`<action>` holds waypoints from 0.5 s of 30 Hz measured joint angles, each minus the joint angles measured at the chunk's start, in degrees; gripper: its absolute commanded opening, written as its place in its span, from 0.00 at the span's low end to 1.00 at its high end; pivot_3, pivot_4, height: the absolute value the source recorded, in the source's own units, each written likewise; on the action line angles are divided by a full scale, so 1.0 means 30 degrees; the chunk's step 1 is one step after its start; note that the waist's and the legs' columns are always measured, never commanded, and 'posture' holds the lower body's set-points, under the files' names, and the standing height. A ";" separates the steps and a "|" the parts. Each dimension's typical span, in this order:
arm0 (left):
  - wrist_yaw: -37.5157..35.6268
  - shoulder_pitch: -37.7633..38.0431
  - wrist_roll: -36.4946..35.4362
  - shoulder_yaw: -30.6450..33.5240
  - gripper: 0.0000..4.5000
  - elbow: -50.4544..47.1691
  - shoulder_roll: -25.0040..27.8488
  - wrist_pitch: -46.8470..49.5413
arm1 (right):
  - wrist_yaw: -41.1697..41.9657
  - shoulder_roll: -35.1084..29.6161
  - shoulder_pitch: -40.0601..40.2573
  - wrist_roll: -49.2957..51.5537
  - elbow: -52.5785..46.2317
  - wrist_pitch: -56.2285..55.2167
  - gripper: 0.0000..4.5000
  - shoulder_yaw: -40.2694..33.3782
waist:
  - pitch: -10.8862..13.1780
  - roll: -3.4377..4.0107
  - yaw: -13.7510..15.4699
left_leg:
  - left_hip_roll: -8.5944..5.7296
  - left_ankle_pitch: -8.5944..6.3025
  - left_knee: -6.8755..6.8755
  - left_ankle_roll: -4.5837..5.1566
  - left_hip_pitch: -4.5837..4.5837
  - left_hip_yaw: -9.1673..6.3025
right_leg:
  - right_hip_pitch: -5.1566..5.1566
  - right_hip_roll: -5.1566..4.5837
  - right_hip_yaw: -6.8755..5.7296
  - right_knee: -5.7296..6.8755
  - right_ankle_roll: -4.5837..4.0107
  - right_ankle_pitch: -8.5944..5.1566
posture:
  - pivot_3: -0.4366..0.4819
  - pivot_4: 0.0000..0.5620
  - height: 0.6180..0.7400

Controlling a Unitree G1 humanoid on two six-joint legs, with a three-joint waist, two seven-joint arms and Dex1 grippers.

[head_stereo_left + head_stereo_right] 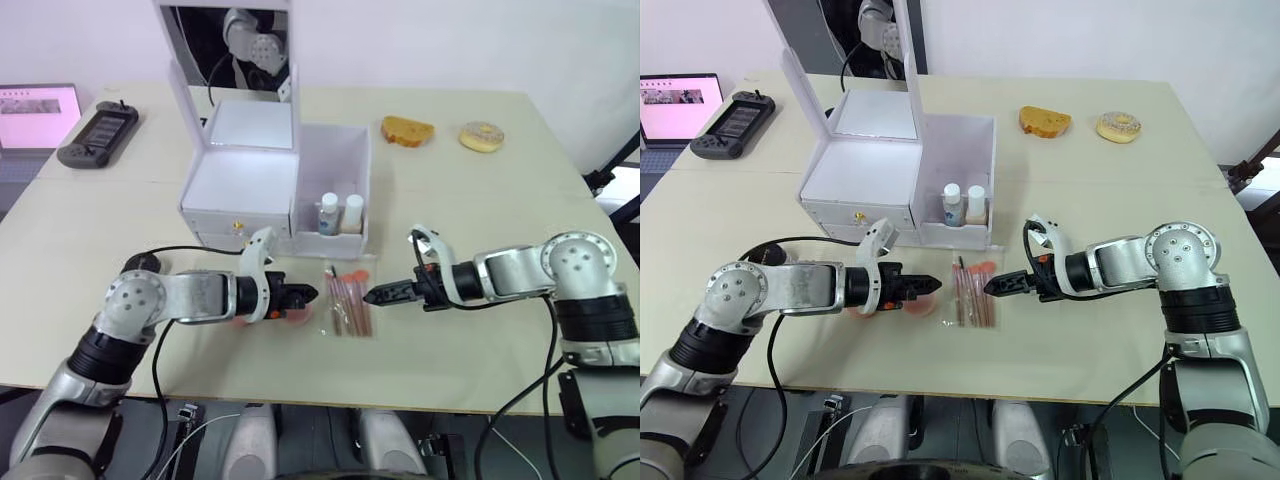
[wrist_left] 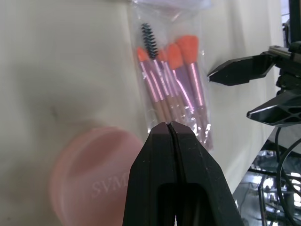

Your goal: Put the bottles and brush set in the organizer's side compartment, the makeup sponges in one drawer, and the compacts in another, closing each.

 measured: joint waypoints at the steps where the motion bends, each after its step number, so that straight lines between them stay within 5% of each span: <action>1: -0.0011 -0.0190 0.0002 -0.0065 0.01 0.0187 -0.0057 0.0073 | -0.0161 0.0224 0.0006 -0.0001 0.0007 0.0000 1.00 -0.0096 | 0.0000 0.0000 -0.0001 | 0.0000 0.0000 -0.0001 0.0000 0.0000 0.0000 | 0.0001 0.0000 -0.0001 0.0000 -0.0001 0.0000 | 0.48 0.27 1.00; 15: 0.0087 -0.0904 0.0008 -0.1056 0.01 0.1134 -0.0722 0.1290 | -0.2563 0.3793 0.0587 0.0264 -0.0202 -0.0068 1.00 -0.1549 | -0.0011 -0.0008 -0.0138 | 0.0001 0.0000 -0.0009 0.0000 0.0012 -0.0032 | 0.0008 0.0010 -0.0011 0.0007 -0.0001 0.0000 | 0.48 0.27 1.00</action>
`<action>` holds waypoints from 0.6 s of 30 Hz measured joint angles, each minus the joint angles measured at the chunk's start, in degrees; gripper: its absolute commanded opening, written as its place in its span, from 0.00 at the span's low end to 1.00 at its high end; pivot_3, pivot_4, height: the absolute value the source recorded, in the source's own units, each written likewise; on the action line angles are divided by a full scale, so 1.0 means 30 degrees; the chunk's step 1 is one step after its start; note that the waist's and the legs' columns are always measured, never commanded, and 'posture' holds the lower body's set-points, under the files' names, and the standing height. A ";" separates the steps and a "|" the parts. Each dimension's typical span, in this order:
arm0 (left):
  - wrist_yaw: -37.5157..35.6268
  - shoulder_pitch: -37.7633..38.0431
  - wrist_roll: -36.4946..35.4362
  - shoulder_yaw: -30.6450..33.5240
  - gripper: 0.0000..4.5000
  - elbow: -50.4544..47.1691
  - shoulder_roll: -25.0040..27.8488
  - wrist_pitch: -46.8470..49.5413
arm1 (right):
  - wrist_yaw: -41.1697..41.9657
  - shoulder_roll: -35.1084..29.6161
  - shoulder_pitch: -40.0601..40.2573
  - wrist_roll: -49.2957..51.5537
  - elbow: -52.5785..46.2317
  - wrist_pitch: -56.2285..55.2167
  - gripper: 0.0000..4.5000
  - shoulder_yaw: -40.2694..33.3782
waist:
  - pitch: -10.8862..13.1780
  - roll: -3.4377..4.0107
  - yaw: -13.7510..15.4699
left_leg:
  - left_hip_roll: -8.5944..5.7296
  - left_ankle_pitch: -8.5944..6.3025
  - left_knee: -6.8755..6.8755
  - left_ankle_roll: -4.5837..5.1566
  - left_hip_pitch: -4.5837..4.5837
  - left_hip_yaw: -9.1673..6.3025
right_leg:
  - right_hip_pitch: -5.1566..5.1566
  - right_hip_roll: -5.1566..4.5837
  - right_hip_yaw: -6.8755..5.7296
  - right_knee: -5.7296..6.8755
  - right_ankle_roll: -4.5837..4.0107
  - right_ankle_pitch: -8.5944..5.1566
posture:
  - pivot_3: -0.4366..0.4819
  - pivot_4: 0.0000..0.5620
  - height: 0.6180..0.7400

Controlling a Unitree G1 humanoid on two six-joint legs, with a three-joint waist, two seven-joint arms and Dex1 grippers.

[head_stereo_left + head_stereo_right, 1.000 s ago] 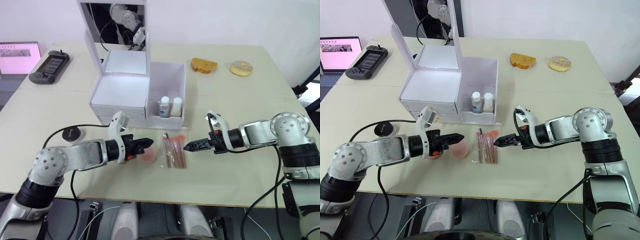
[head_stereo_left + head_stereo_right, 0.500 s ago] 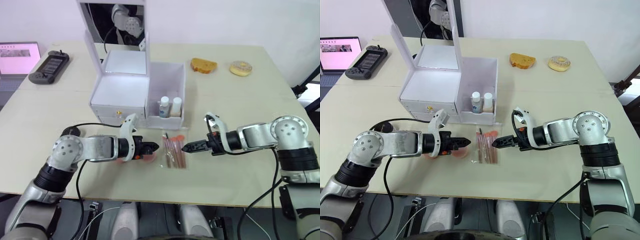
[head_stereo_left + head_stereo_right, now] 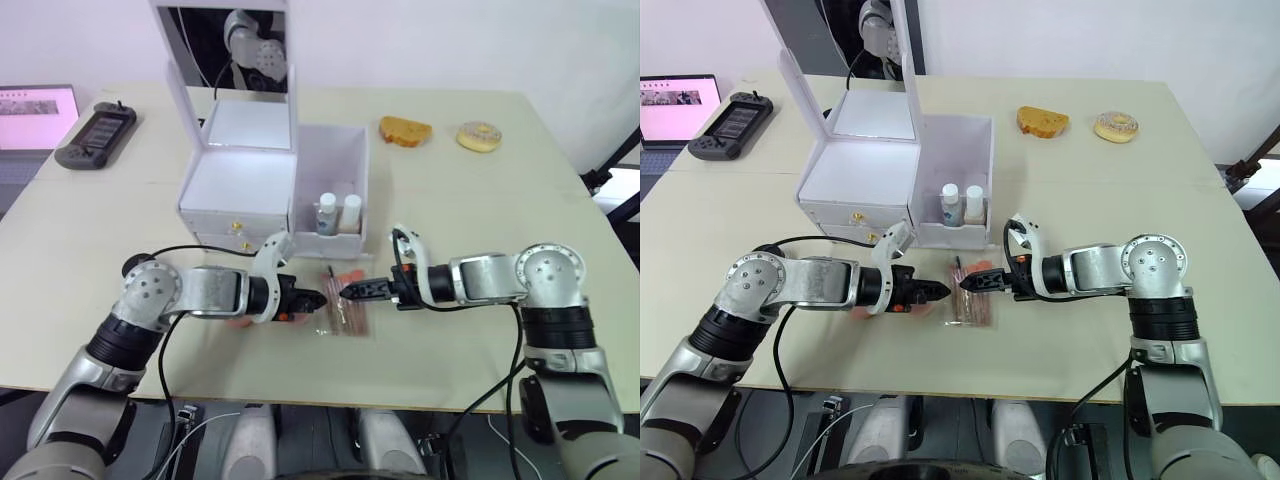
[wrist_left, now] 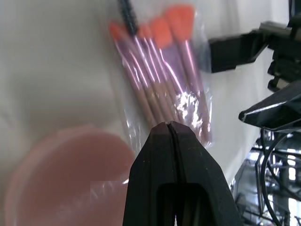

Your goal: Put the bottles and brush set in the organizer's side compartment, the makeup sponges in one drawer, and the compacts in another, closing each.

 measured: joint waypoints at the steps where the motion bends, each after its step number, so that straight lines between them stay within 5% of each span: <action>1: 0.0087 0.0001 0.0006 -0.0061 0.01 0.0000 0.0084 0.0107 | -0.0144 0.0135 0.0098 0.0017 -0.0036 -0.0007 1.00 -0.0071 | -0.0001 0.0001 -0.0004 | 0.0000 0.0000 -0.0001 0.0000 0.0000 -0.0001 | 0.0001 0.0001 -0.0001 0.0000 0.0000 0.0000 | 0.48 0.27 1.00; 18: 0.0678 0.0534 0.0038 -0.0560 0.01 0.0018 -0.0678 -0.0195 | -0.1346 0.2792 0.1641 0.0144 -0.0540 -0.0758 1.00 -0.1423 | -0.0062 -0.0018 -0.0383 | 0.0001 0.0000 -0.0024 0.0000 0.0038 -0.0029 | 0.0029 0.0011 -0.0016 0.0001 -0.0047 -0.0025 | 0.48 0.27 1.00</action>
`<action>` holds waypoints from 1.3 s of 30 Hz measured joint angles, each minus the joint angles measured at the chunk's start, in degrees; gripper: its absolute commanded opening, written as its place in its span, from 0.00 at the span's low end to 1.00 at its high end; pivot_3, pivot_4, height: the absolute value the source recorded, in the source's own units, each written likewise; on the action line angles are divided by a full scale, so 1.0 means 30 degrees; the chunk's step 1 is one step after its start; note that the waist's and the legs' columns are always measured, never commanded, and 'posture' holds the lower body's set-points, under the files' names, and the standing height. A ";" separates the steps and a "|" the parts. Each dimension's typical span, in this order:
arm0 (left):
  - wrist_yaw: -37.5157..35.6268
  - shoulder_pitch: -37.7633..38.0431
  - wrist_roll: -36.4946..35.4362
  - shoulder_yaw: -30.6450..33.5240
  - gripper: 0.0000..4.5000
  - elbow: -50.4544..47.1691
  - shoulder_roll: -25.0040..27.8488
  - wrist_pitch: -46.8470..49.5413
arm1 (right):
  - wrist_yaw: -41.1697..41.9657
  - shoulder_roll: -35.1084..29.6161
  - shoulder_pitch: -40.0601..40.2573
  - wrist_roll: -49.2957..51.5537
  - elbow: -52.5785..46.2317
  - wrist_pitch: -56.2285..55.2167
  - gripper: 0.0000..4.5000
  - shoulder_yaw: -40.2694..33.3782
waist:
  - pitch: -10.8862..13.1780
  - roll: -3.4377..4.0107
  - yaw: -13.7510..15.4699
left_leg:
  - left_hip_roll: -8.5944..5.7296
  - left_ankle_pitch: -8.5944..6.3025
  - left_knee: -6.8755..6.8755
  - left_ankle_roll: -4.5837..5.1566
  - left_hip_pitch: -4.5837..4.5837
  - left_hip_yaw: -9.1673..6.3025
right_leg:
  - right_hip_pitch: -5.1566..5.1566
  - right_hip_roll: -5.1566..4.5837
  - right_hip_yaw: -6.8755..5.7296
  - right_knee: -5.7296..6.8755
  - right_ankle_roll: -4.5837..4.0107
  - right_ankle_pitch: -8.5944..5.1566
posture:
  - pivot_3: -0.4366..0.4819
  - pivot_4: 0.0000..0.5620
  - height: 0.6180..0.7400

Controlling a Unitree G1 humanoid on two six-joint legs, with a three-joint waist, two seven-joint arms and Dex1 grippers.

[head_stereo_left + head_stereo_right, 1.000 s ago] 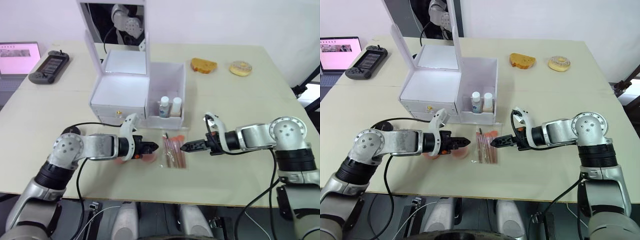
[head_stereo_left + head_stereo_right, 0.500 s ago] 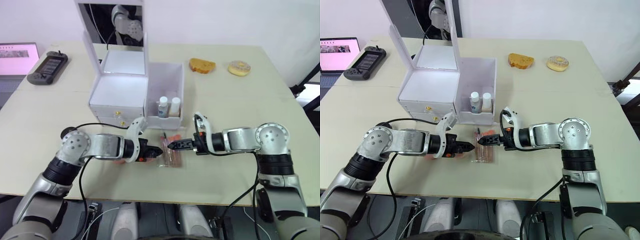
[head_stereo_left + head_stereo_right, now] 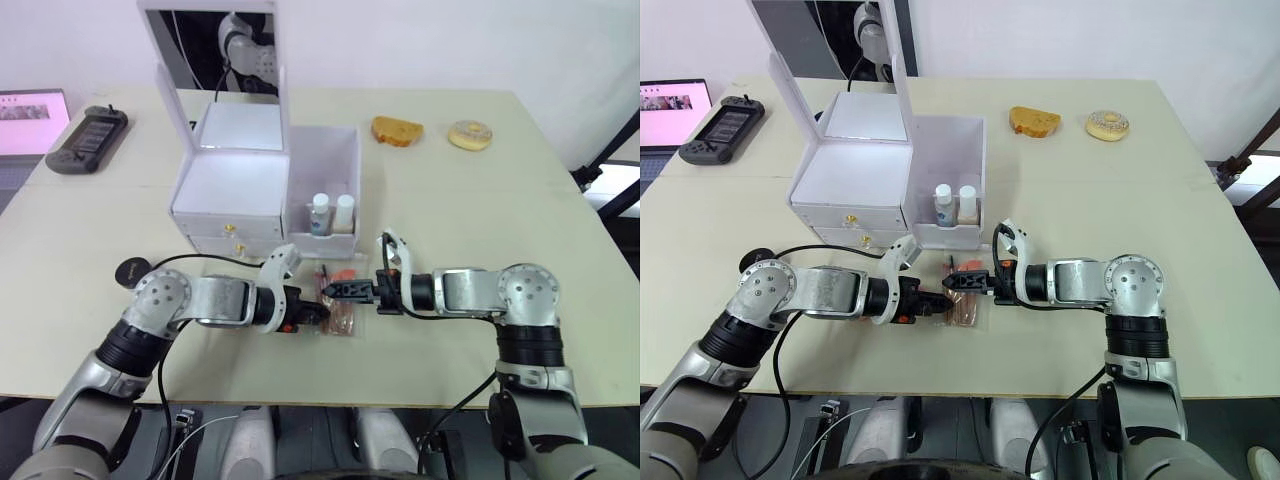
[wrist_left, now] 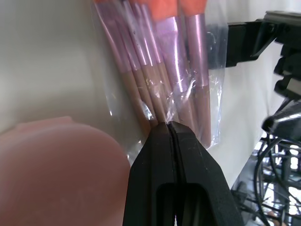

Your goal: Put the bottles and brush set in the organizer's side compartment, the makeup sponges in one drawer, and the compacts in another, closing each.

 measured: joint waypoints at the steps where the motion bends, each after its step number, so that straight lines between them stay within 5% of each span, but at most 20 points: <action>1: 0.0008 0.0040 0.0000 0.0000 0.01 -0.0001 -0.0010 -0.0017 | 0.0043 0.0138 0.0102 -0.0047 0.0001 -0.0046 1.00 -0.0057 | -0.0019 -0.0009 -0.0007 | 0.0001 0.0000 -0.0004 0.0000 0.0007 0.0000 | 0.0005 0.0001 0.0000 -0.0001 -0.0003 -0.0001 | 0.48 0.27 1.00; 4: 0.0022 0.0108 0.0001 -0.0005 0.01 0.0001 -0.0045 -0.0008 | 0.0236 0.0485 0.0376 -0.0197 0.0008 -0.0166 1.00 -0.0215 | -0.0076 -0.0032 -0.0012 | 0.0002 -0.0001 -0.0014 0.0000 0.0030 -0.0002 | 0.0025 0.0003 -0.0001 -0.0008 -0.0012 -0.0007 | 0.48 0.27 1.00; 7: 0.0015 0.0106 0.0018 -0.0005 0.00 0.0010 -0.0043 0.0053 | 0.0344 0.0832 0.0379 -0.0625 0.0200 -0.0188 0.81 -0.0257 | -0.0092 -0.0041 -0.0049 | 0.0002 -0.0001 -0.0018 0.0000 0.0039 -0.0004 | 0.0032 0.0004 -0.0001 -0.0011 -0.0016 -0.0009 | 0.48 0.27 1.00; 15: -0.0071 0.0079 0.0040 -0.0001 0.00 0.0021 0.0027 0.0128 | 0.1126 0.1046 0.0467 -0.2201 0.0543 0.0319 0.00 -0.0092 | -0.0126 -0.0087 -0.0015 | 0.0002 -0.0001 -0.0026 0.0000 0.0036 -0.0016 | 0.0050 0.0001 -0.0015 -0.0038 -0.0018 -0.0010 | 0.48 0.27 1.00; 23: -0.1670 0.0084 -0.0018 0.0713 0.00 -0.0963 0.1760 0.0643 | 0.2474 -0.0892 0.1674 -0.1246 -0.0652 0.0394 0.00 0.0417 | -0.0147 -0.0118 0.0240 | -0.0006 -0.0005 -0.0056 -0.0007 -0.0010 -0.0039 | 0.0106 -0.0044 -0.0077 -0.0213 -0.0026 -0.0013 | 0.48 0.27 1.00; 30: -0.6058 0.0015 0.0169 0.3314 0.00 -0.3946 0.4438 0.1037 | 0.2826 -0.4413 0.3412 0.2189 -0.1680 0.0320 0.00 -0.1129 | -0.0093 -0.0083 0.0637 | -0.0043 -0.0010 -0.0071 -0.0012 -0.0108 -0.0014 | 0.0095 -0.0084 -0.0061 -0.0363 -0.0024 -0.0007 | 0.48 0.27 1.00; 35: -1.0729 0.1055 0.3265 0.6617 0.00 -0.7885 0.5265 0.0111 | 0.4233 -0.6798 0.3715 0.4849 -0.4790 -0.1888 0.00 -0.2951 | -0.0078 -0.0067 0.0528 | -0.0033 -0.0010 -0.0144 -0.0011 -0.0062 -0.0007 | 0.0083 -0.0060 -0.0050 -0.0365 -0.0024 -0.0007 | 0.48 0.27 1.00; 39: -1.6028 0.5158 1.0566 1.0577 0.00 -1.1751 0.5656 -0.4255 | 0.8199 -0.9197 0.1048 0.2911 -0.6833 -0.4278 0.00 -0.3894 | -0.0013 0.0043 0.0474 | -0.0025 -0.0002 -0.0233 -0.0016 -0.0054 0.0078 | -0.0038 -0.0060 0.0017 -0.0354 -0.0073 0.0029 | 0.48 0.27 1.00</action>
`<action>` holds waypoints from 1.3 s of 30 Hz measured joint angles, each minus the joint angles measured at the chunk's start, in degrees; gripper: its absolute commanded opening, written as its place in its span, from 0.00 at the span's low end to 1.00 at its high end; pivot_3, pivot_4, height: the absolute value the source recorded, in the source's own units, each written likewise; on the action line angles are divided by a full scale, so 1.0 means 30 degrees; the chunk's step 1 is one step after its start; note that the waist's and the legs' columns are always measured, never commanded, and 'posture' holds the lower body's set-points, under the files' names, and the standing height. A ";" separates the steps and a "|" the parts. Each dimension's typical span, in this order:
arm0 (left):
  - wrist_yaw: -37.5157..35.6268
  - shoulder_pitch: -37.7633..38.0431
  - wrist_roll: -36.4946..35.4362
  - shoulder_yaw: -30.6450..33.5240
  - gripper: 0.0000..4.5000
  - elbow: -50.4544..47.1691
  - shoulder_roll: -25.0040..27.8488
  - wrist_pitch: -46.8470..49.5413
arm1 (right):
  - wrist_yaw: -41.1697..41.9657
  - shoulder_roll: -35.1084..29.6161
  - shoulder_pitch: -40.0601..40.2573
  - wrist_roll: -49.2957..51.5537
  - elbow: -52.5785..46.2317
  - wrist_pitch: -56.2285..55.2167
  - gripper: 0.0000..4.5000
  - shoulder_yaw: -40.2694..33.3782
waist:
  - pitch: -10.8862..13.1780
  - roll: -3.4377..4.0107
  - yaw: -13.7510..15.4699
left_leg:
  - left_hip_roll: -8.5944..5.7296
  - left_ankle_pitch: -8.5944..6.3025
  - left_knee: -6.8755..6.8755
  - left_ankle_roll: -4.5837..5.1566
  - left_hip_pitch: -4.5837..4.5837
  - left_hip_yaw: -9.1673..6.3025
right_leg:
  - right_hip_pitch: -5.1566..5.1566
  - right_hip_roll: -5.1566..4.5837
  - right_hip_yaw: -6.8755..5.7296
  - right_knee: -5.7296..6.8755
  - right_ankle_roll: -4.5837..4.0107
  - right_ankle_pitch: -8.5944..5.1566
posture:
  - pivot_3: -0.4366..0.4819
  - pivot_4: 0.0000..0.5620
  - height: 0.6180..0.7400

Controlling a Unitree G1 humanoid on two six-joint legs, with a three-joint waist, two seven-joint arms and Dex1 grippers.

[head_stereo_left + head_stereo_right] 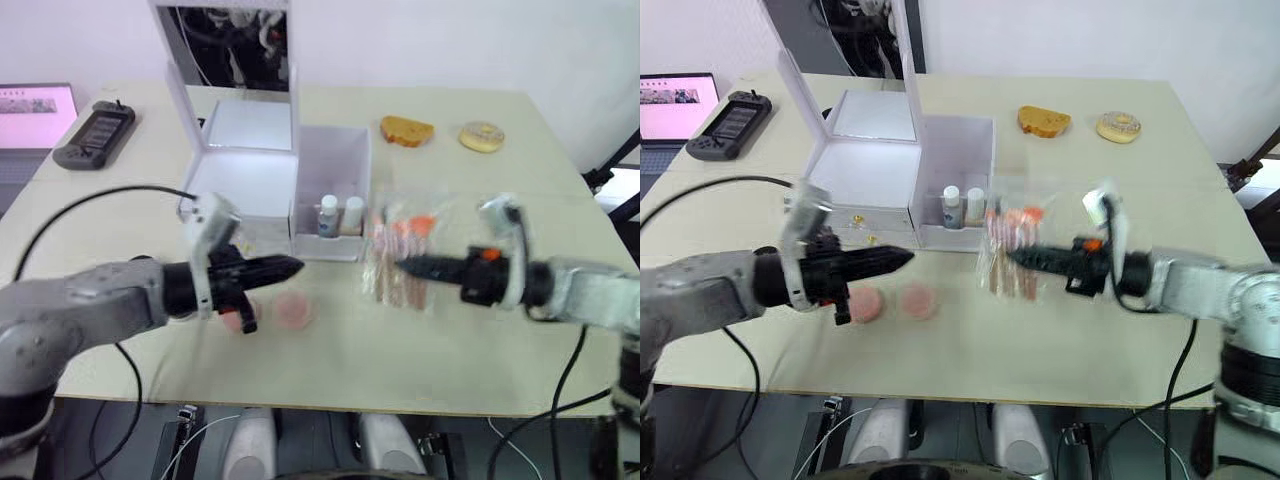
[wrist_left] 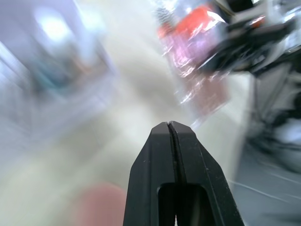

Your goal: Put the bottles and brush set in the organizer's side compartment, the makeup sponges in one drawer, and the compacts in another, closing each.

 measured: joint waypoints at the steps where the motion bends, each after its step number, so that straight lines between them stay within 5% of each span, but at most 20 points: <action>1: -0.1133 0.0963 0.0902 0.0925 0.00 -0.0400 -0.0125 -0.0936 | 0.1274 -0.0661 -0.1589 -0.0988 0.0090 -0.0734 0.00 0.0294 | 0.0002 0.0011 -0.0005 | 0.0012 0.0001 -0.0007 0.0001 0.0001 0.0005 | -0.0017 0.0004 0.0000 0.0000 -0.0010 0.0006 | 0.48 0.27 1.00; 8: -0.4203 0.4736 0.3643 0.2734 0.00 0.0329 -0.0343 -0.2528 | 0.7563 -0.0209 -0.8993 -0.8826 0.4960 -0.5858 0.00 0.5416 | 0.0020 -0.0038 0.0003 | 0.0027 0.0000 -0.0013 0.0001 -0.0061 0.0112 | -0.0097 -0.0028 0.0054 -0.0023 -0.0016 0.0009 | 0.48 0.27 1.00; 15: -0.5360 0.7932 0.2322 0.6106 0.00 0.0106 -0.1575 -0.3258 | 1.2757 0.4017 -1.3491 -1.5723 1.3272 -1.2142 0.00 0.9180 | 0.0027 -0.0043 -0.0325 | 0.0043 0.0002 -0.0017 0.0002 -0.0218 0.0106 | -0.0242 -0.0010 0.0029 0.0013 0.0064 0.0052 | 0.48 0.27 1.00; 24: -0.5157 1.0188 0.1404 0.8061 0.00 -0.0988 -0.1858 -0.3776 | 1.6286 0.7414 -1.5111 -2.1451 2.2752 -1.9113 0.00 0.9955 | 0.0039 -0.0024 -0.0433 | 0.0042 0.0014 -0.0006 -0.0019 -0.0235 0.0092 | -0.0251 -0.0007 0.0013 0.0044 0.0085 0.0067 | 0.48 0.27 1.00; 39: -0.4609 1.0378 0.1708 0.7836 0.00 -0.1363 -0.1877 -0.4497 | 1.7424 0.8788 -1.4849 -2.4144 2.5602 -2.0869 0.00 0.8771 | 0.0043 -0.0017 -0.0518 | 0.0043 0.0052 -0.0006 -0.0082 -0.0180 0.0086 | -0.0248 0.0007 0.0015 0.0149 0.0090 0.0072 | 0.48 0.27 1.00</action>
